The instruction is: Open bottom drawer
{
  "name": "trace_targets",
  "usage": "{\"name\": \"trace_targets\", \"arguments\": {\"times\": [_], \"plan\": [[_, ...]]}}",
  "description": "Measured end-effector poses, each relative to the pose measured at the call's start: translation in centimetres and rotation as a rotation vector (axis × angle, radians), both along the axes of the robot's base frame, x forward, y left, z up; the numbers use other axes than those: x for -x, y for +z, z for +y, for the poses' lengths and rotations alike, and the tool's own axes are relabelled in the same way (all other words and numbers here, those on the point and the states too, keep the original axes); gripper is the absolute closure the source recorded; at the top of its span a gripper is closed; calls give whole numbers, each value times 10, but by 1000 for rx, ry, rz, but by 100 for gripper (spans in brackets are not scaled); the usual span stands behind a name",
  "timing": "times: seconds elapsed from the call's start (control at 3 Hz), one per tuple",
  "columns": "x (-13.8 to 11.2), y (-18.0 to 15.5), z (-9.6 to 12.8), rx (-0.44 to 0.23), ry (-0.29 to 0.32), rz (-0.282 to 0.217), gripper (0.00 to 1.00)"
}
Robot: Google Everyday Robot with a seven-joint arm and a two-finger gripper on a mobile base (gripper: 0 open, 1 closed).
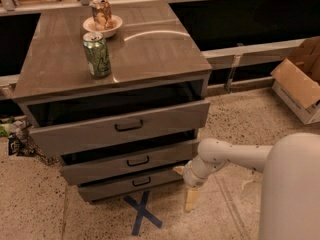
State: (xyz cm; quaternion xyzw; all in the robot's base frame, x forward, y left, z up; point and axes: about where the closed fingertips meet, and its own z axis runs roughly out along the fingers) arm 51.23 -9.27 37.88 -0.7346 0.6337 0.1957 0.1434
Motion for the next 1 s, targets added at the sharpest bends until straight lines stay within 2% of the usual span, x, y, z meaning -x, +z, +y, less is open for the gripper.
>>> {"name": "trace_targets", "arguments": {"times": [0.33,0.67,1.0], "plan": [[-1,-56,1,17,39,-17,0],[-9,-93,0,64,74,-72,0],[-19,-115,-3,108,86,-137,0]]}}
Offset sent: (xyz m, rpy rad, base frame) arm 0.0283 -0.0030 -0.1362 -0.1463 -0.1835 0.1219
